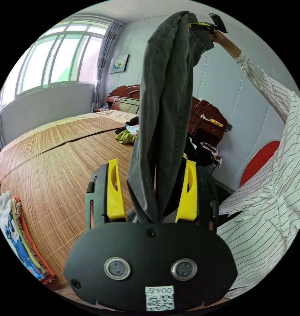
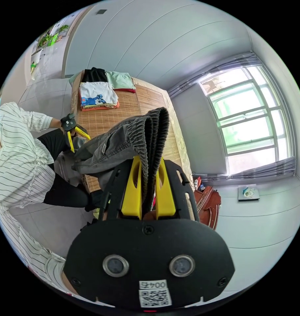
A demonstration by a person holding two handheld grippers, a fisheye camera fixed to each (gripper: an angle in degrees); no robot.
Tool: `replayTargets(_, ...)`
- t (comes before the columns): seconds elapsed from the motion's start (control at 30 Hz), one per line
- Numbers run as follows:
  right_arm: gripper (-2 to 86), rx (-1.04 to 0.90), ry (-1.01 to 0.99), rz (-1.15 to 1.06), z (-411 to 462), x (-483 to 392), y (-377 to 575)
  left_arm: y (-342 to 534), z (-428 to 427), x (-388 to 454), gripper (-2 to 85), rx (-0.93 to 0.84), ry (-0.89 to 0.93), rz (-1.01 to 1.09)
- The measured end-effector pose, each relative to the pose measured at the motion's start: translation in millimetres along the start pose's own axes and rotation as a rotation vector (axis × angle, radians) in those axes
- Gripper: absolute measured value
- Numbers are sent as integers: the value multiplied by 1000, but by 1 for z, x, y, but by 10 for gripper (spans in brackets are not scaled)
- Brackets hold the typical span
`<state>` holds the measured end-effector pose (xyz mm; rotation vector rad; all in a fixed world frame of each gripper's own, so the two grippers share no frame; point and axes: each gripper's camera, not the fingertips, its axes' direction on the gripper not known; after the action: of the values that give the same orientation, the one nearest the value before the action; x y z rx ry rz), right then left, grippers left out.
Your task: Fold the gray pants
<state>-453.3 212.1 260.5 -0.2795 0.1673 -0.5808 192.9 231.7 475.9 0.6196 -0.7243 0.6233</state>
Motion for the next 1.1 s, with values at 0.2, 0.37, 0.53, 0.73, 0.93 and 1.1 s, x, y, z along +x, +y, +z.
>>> replayTargets(0.2,47,-4,3,-9,1,-9,-15,2,45,63,264,-42,-122,40)
replayTargets(0.37,49,-6,7,-15,2,-13,-24,0,72,91,260,-29,-13,-34)
replayTargets(0.53,53,-26,6,-2,4,-9,-29,-4,104,165,258,-49,-89,11)
replayTargets(0.73,54,-40,6,-9,2,-6,-31,-21,145,220,242,-79,-270,-4)
replayTargets(0.93,57,-50,22,-1,-5,7,-16,-15,155,239,193,-98,-366,-88)
replayTargets(1.1,58,-42,23,28,-6,25,10,-7,166,254,140,-123,-414,-130)
